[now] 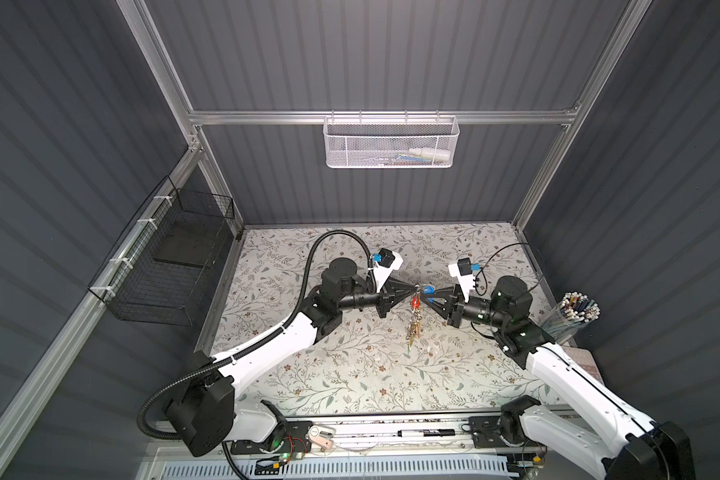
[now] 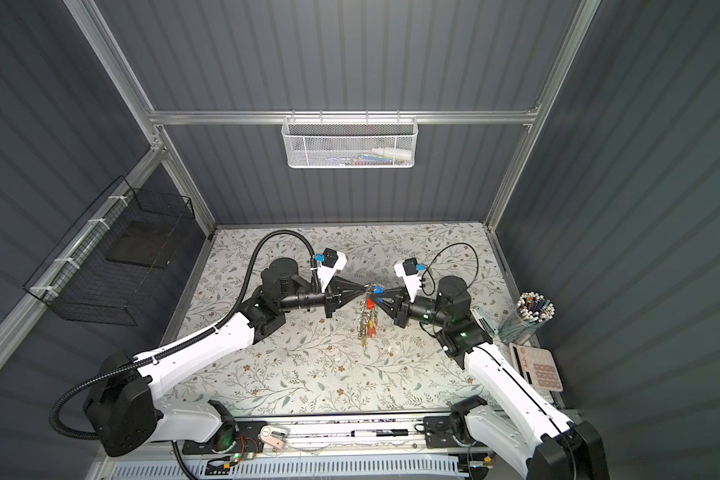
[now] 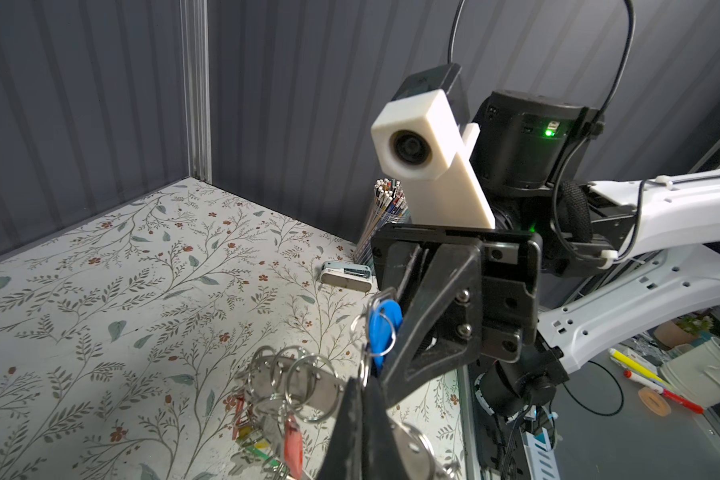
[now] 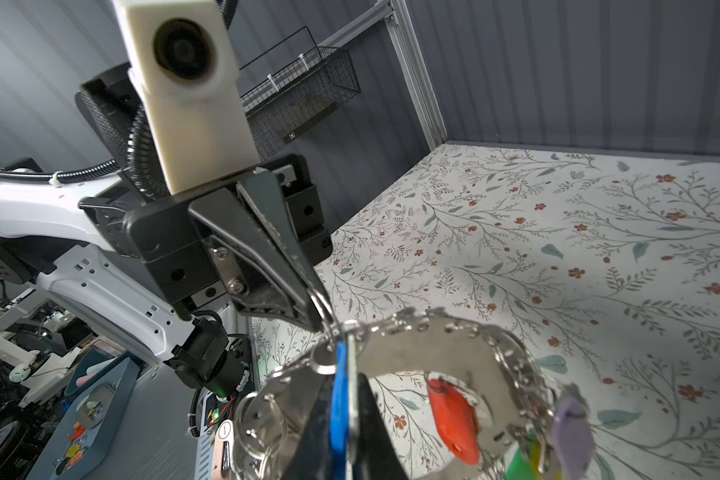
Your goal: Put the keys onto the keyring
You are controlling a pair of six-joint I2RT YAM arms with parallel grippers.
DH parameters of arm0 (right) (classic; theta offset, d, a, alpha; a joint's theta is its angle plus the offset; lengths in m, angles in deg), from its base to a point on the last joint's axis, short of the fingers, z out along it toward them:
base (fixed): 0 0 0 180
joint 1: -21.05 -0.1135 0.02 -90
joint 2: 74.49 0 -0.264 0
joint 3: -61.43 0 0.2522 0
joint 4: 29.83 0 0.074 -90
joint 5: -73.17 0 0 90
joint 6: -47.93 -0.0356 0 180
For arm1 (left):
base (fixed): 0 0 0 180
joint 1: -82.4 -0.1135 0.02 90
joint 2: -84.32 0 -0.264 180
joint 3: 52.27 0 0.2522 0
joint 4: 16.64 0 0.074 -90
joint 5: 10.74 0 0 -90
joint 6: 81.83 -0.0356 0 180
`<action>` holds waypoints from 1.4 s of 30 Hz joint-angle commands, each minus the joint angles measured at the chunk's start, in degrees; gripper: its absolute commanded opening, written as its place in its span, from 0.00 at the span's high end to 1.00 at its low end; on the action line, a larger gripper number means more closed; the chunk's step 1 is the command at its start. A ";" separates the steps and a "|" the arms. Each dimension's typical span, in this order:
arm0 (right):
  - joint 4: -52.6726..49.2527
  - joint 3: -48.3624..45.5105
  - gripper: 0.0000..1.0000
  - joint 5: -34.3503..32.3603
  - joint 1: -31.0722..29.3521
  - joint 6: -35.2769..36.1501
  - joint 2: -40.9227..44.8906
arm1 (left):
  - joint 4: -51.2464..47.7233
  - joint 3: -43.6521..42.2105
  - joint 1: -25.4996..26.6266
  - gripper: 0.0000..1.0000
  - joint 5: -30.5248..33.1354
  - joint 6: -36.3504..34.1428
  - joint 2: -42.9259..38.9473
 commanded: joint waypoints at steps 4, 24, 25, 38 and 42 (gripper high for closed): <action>-1.94 1.29 0.78 -4.24 -0.05 0.72 -0.26 | -0.66 2.46 0.06 1.00 2.28 -3.01 -3.62; -6.23 -1.19 0.45 -18.03 4.39 -2.66 3.90 | -5.14 4.10 -0.39 1.00 6.02 -4.38 -1.25; -6.17 -1.58 0.41 -18.23 4.81 -3.31 4.14 | -5.62 4.83 -0.43 1.00 6.66 -4.27 -0.21; -8.03 -4.54 0.19 -17.91 5.84 -5.11 5.80 | -6.04 20.01 -0.45 1.00 9.29 0.12 18.48; -9.48 -3.93 0.12 -18.60 6.01 -4.47 6.05 | -4.63 24.67 -0.60 1.00 10.92 2.62 24.49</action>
